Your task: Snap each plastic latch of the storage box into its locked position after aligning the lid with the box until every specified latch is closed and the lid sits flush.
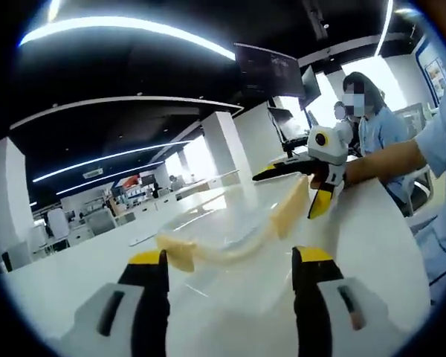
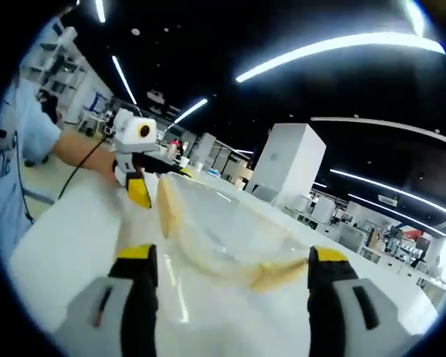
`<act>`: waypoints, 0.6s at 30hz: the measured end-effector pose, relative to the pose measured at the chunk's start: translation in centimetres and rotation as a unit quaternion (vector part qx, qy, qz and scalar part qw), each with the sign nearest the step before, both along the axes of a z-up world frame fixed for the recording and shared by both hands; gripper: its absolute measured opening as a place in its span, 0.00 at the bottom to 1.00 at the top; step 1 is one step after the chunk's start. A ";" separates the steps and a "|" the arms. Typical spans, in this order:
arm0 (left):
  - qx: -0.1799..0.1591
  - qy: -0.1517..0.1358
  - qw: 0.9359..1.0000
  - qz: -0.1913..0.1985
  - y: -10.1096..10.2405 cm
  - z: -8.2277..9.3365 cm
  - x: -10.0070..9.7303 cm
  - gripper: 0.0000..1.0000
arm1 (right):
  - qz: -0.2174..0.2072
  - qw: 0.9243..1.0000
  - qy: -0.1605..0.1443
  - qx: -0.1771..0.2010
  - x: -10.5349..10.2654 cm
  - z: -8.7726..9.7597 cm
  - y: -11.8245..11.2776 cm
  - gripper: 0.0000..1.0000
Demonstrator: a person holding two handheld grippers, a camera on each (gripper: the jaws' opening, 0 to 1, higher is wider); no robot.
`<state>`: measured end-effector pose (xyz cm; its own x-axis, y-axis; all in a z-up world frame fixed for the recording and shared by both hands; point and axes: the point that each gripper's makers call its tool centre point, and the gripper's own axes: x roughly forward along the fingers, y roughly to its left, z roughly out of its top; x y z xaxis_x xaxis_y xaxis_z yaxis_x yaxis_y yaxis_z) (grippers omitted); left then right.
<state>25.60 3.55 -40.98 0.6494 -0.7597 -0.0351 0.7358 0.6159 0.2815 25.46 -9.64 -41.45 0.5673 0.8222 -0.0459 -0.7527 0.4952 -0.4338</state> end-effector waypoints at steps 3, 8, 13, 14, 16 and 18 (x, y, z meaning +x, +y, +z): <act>-0.010 0.005 1.000 0.007 0.2 0.1 0.2 0.63 | 0.000 1.000 -0.002 -0.001 -0.2 -0.1 0.2 0.84; -0.011 0.005 1.000 0.013 0.3 0.2 0.3 0.63 | -0.002 1.000 -0.006 -0.006 -0.2 -0.1 0.5 0.84; 0.006 0.001 1.000 0.030 0.1 0.1 0.3 0.66 | 0.000 1.000 -0.004 -0.005 -0.5 -0.2 0.8 0.85; 0.010 0.000 0.999 0.033 0.1 0.1 0.2 0.66 | 0.000 1.000 -0.005 -0.006 -0.5 -0.2 0.9 0.85; 0.008 0.002 0.999 0.034 0.2 0.1 0.2 0.65 | 0.000 1.000 -0.005 -0.006 -0.5 -0.2 1.0 0.85; 0.006 0.008 0.999 0.036 0.2 0.0 0.1 0.65 | 0.000 1.000 -0.006 -0.007 -0.6 -0.2 1.1 0.86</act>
